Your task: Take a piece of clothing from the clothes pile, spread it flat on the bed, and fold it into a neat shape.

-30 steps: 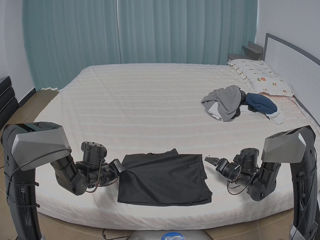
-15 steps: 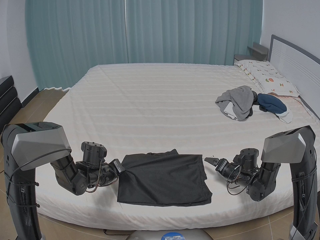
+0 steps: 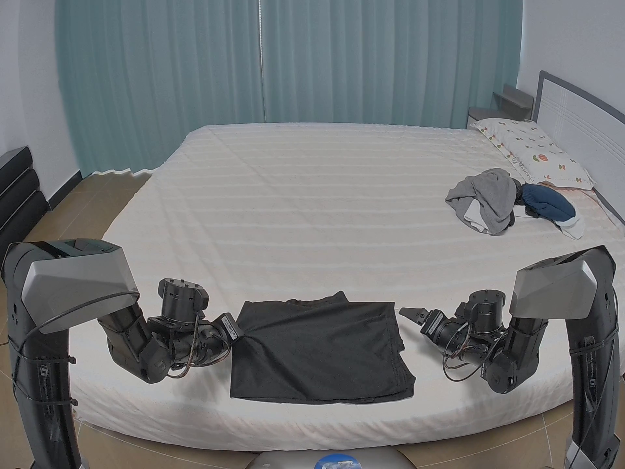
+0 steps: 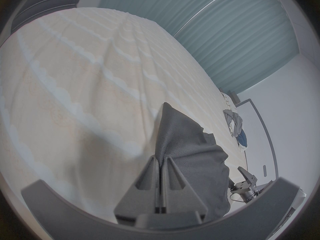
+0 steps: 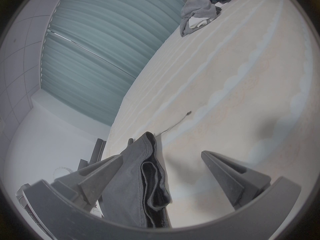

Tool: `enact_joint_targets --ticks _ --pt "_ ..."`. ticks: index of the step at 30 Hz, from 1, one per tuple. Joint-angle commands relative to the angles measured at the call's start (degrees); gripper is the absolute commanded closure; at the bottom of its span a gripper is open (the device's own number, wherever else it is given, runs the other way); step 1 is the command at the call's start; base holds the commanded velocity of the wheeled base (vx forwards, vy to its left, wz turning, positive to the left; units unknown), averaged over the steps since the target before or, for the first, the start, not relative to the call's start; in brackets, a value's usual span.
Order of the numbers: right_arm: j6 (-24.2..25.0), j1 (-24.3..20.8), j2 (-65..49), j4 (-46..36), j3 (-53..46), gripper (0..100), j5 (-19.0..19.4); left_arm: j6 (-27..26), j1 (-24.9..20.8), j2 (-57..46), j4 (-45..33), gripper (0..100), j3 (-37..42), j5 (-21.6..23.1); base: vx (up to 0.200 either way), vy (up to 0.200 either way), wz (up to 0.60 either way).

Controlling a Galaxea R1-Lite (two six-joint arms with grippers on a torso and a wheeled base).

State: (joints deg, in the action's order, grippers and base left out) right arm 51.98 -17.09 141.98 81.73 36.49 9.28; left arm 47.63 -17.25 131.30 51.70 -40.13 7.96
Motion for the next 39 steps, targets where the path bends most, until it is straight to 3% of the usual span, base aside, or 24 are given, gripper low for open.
enact_joint_targets --ticks 1,13,14,30,39 --pt "-0.04 -0.05 0.14 -0.08 -0.01 0 0.04 0.01 -0.33 0.00 -0.11 100 0.32 0.04 0.000 0.000 0.00" --pt "-0.04 -0.05 0.14 -0.08 -0.01 0 0.04 0.10 -0.42 -0.17 -0.11 100 0.40 0.04 0.000 0.000 0.00" --pt "-0.04 -0.05 0.14 -0.08 -0.01 0 0.04 0.10 -0.50 -0.26 -0.20 0 0.49 0.04 0.000 0.000 0.00" --pt "0.05 -0.14 -0.13 -0.08 -0.19 0 0.04 0.36 -0.59 0.27 0.51 0 -1.09 0.13 0.000 0.000 0.00" --pt "-2.32 -6.02 -2.41 -1.39 -1.59 0 -1.02 0.71 1.87 0.27 0.86 0 -3.99 -0.84 0.000 0.000 0.00"
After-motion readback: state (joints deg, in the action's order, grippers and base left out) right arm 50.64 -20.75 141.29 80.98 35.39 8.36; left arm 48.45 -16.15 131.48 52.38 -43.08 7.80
